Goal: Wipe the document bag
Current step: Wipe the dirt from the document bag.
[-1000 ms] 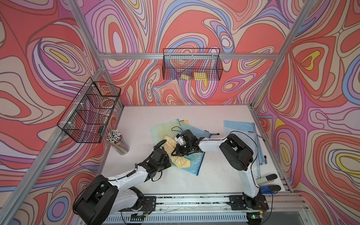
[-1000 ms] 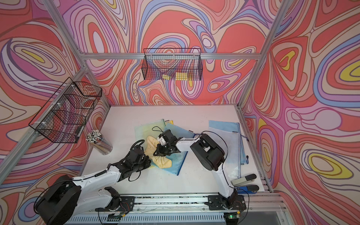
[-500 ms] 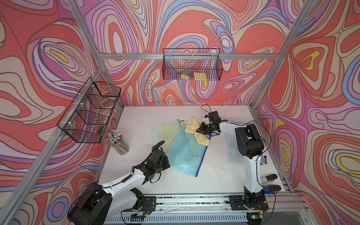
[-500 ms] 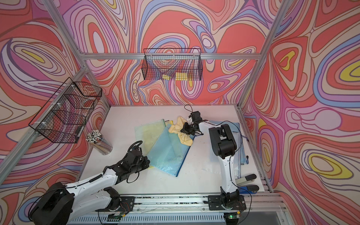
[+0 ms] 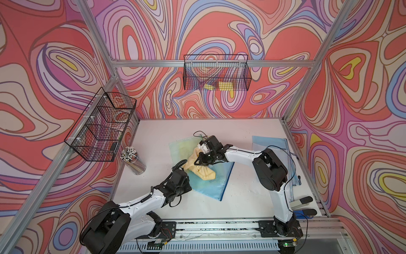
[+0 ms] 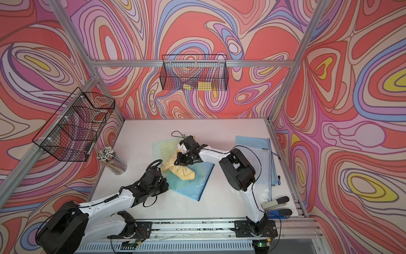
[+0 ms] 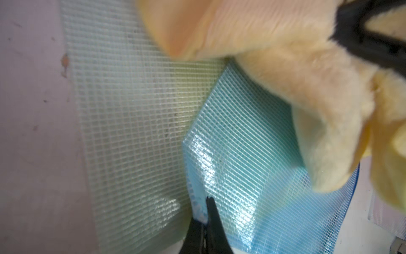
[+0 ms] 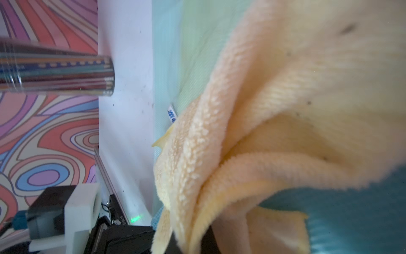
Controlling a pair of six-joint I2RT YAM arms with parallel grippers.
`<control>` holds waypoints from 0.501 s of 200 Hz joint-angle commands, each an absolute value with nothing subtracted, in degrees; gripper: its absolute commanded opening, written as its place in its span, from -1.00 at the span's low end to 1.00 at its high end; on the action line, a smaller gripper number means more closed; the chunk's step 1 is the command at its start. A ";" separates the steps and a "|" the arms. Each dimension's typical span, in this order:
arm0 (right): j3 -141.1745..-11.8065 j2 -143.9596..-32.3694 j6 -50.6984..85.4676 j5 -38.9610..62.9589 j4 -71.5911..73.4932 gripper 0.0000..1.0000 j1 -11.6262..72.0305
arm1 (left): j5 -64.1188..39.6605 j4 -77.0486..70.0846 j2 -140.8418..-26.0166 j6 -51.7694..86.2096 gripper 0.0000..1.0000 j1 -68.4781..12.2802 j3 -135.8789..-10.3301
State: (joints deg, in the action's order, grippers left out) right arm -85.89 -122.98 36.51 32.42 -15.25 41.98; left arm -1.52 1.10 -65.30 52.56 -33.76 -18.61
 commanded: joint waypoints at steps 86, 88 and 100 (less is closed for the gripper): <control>-95.40 -135.79 36.86 30.32 -18.83 -1.00 24.86 | -0.69 4.61 -62.22 52.03 -1.00 -33.66 -18.49; -96.16 -136.21 36.66 30.12 -19.21 -1.00 24.50 | -0.74 4.56 -62.22 52.03 -1.00 -33.68 -18.42; -100.21 -138.60 36.06 28.93 -21.66 -1.00 22.42 | -0.75 3.98 -62.35 52.12 -1.00 -33.66 -18.12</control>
State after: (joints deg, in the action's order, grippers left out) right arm -94.80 -133.01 37.67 34.52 -16.16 26.44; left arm -1.45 2.20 -62.89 52.51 -33.74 -18.63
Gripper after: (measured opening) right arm 0.053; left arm 0.050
